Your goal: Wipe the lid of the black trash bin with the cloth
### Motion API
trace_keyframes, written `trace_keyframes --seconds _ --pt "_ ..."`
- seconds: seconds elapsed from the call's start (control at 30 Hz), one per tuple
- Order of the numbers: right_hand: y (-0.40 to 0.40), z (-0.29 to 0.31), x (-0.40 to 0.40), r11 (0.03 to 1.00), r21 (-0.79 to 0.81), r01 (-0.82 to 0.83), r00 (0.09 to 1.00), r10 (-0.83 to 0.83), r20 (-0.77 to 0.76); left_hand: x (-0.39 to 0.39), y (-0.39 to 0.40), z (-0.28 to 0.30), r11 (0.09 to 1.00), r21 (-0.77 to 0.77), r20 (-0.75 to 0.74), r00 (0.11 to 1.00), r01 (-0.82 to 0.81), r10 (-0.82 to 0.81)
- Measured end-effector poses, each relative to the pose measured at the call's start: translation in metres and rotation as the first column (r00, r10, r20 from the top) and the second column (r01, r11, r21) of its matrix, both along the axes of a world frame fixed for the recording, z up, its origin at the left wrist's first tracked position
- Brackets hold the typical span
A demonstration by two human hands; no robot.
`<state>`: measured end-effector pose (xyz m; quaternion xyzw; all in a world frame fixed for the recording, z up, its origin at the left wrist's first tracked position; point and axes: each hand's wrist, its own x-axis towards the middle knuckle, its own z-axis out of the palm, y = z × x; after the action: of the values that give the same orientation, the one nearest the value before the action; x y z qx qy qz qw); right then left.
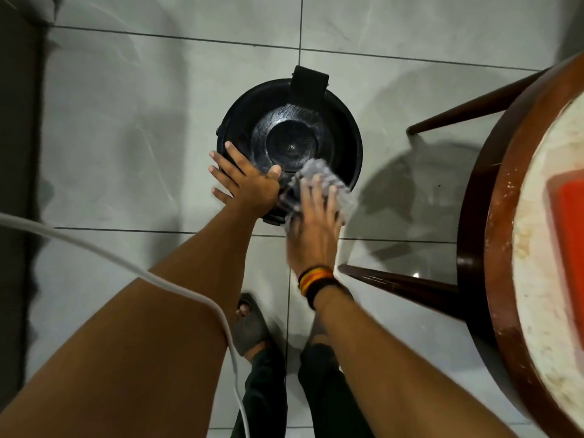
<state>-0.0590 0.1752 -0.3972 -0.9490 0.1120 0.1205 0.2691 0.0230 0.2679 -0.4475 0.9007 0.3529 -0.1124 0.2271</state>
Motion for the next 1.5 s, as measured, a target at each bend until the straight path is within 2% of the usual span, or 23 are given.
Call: trace_keyframes --seconds 0.07,0.2,0.4,0.57,0.67,0.77,0.9,1.0,1.13,1.3,1.5 --pt "-0.015 0.000 0.039 0.991 0.044 0.125 0.992 -0.125 -0.017 0.000 -0.001 0.002 1.000 0.012 -0.005 1.000 -0.006 0.006" --pt "-0.028 0.002 0.095 0.999 0.027 0.039 0.999 -0.038 -0.020 0.003 -0.006 0.009 0.999 0.022 -0.033 0.999 -0.025 0.026" --pt "0.007 -0.002 0.027 0.996 -0.036 -0.078 0.997 0.077 -0.026 0.006 -0.009 0.020 0.999 0.019 -0.086 0.995 -0.044 0.045" --pt "0.000 -0.006 0.019 0.985 -0.079 -0.153 0.988 0.154 -0.001 0.005 0.002 0.028 0.996 -0.073 -0.102 0.993 0.047 -0.054" --pt "-0.006 -0.007 0.018 0.976 -0.089 -0.198 0.980 0.199 0.005 0.014 0.024 0.038 0.979 -0.108 -0.052 0.983 0.172 -0.179" --pt "-0.016 -0.010 0.020 0.964 -0.079 -0.254 0.966 0.257 0.025 0.043 0.055 0.050 0.917 -0.080 0.001 0.920 0.392 -0.393" --pt "-0.056 -0.014 0.036 0.906 -0.045 -0.421 0.904 0.423 0.057 0.074 0.083 0.058 0.829 -0.120 -0.118 0.822 0.546 -0.558" --pt "-0.087 -0.014 0.054 0.876 -0.044 -0.480 0.872 0.482 0.082 0.071 0.082 0.056 0.788 -0.202 -0.157 0.775 0.581 -0.612" --pt "-0.089 -0.012 0.060 0.887 -0.039 -0.460 0.880 0.462 0.113 0.068 0.075 0.050 0.781 -0.288 -0.127 0.786 0.554 -0.605" --pt "-0.044 -0.006 0.035 0.948 -0.072 -0.310 0.946 0.315 0.075 0.075 0.077 0.052 0.777 -0.251 -0.219 0.748 0.578 -0.627" --pt "-0.004 -0.002 0.047 0.908 -0.139 -0.396 0.907 0.410 0.093 0.075 0.075 0.050 0.775 -0.216 -0.255 0.732 0.594 -0.632"
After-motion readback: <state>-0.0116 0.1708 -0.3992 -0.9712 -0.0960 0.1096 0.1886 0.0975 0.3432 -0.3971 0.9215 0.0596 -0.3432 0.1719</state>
